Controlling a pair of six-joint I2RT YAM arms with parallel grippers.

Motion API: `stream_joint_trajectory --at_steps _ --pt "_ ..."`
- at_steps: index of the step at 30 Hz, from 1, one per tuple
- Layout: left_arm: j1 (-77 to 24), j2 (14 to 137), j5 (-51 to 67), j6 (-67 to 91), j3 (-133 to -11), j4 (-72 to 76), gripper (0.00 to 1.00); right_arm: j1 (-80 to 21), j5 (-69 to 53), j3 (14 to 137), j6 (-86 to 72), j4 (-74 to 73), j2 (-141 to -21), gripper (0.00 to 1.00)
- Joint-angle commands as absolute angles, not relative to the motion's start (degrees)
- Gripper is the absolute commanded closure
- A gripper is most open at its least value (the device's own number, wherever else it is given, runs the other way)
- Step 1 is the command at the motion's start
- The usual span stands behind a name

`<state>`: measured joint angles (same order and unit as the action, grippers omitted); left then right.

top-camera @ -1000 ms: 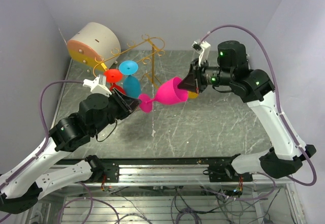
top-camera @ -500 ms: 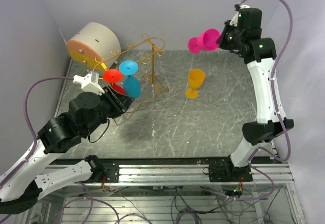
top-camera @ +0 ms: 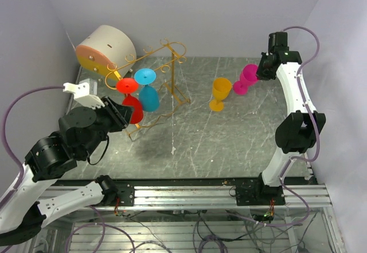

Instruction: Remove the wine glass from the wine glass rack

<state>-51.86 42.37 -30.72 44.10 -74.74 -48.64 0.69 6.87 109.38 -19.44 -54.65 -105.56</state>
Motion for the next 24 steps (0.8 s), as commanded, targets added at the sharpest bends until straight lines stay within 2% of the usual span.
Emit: stream_joint_trajectory --at_steps 1,15,24 --pt "-51.9 41.4 -35.9 40.2 -74.8 -50.1 0.63 0.8 6.4 107.5 -18.4 -53.8 -105.9 1.0" --pt "-51.9 36.4 -50.1 39.6 -70.0 -54.0 0.63 0.4 5.3 103.2 -15.0 -55.2 -107.6 1.0" --pt "-51.9 30.8 -57.1 40.7 -64.6 -52.1 0.63 -1.7 3.5 102.5 -14.0 -55.4 -108.4 0.91"
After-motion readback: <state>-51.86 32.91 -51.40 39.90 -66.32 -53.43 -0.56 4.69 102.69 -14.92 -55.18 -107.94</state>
